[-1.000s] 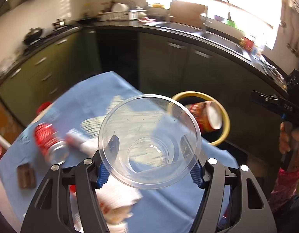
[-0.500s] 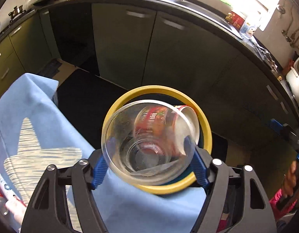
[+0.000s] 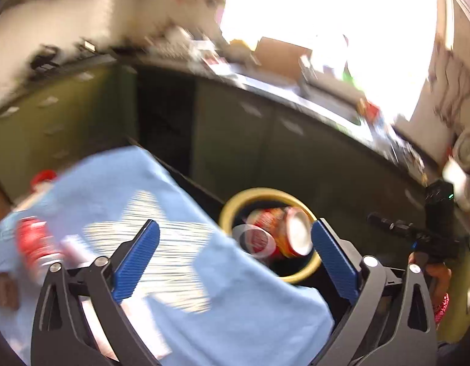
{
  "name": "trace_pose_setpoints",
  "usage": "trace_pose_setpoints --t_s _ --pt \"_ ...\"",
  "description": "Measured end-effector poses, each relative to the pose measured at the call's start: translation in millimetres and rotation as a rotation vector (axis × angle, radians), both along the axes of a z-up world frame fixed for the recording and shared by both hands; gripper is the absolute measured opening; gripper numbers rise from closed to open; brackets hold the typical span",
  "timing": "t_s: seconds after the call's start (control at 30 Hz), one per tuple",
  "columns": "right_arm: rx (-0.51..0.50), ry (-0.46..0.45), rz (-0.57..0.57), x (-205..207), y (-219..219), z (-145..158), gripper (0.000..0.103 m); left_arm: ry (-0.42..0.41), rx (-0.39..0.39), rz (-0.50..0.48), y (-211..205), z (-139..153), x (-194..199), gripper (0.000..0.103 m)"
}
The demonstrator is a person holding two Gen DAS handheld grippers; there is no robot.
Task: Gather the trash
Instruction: 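Move the right tool back toward the red cola can on the table, then grasp the red cola can with the right tool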
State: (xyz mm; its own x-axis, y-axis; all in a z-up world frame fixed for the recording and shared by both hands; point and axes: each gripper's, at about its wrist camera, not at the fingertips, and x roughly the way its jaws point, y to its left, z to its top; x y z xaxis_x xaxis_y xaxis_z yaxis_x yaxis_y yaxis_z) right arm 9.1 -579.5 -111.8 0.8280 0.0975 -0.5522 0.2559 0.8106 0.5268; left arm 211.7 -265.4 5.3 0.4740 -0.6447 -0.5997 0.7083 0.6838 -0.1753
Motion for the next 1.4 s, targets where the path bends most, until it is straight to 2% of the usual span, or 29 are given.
trace_pose_setpoints --t_s 0.13,0.2,0.33,0.47,0.53,0.63,0.67,0.73,0.87,0.97,1.1,1.33,1.4 --pt "-0.083 0.033 0.136 34 48 7 0.054 -0.111 -0.022 0.206 85 14 -8 0.098" --pt "-0.120 0.051 0.229 57 81 9 0.055 -0.138 -0.031 0.306 126 13 -10 0.098" --pt "-0.172 0.084 0.429 104 154 10 0.057 -0.142 -0.050 0.530 212 -4 -6 0.098" --pt "-0.219 0.128 0.600 156 225 7 0.057 -0.115 -0.063 0.664 268 -31 1 0.098" --pt "-0.229 0.141 0.673 180 256 7 0.057 -0.108 -0.067 0.699 286 -42 2 0.098" --pt "-0.251 0.170 0.737 223 295 5 0.057 -0.102 -0.080 0.731 301 -58 3 0.098" --pt "-0.249 0.179 0.757 237 306 4 0.064 -0.102 -0.090 0.736 304 -62 3 0.098" --pt "-0.263 0.226 0.776 274 332 -2 0.069 -0.097 -0.105 0.739 308 -68 5 0.098" --pt "-0.305 0.357 0.788 338 364 -20 0.069 -0.098 -0.098 0.740 307 -75 9 0.098" --pt "-0.337 0.434 0.788 367 376 -35 0.069 -0.096 -0.092 0.729 305 -78 10 0.098" --pt "-0.360 0.504 0.775 380 383 -54 0.069 -0.089 -0.085 0.707 299 -79 10 0.098" --pt "-0.384 0.532 0.787 372 395 -70 0.069 -0.093 -0.086 0.700 296 -78 8 0.098" --pt "-0.386 0.525 0.778 370 394 -73 0.066 -0.092 -0.086 0.699 295 -78 8 0.098"
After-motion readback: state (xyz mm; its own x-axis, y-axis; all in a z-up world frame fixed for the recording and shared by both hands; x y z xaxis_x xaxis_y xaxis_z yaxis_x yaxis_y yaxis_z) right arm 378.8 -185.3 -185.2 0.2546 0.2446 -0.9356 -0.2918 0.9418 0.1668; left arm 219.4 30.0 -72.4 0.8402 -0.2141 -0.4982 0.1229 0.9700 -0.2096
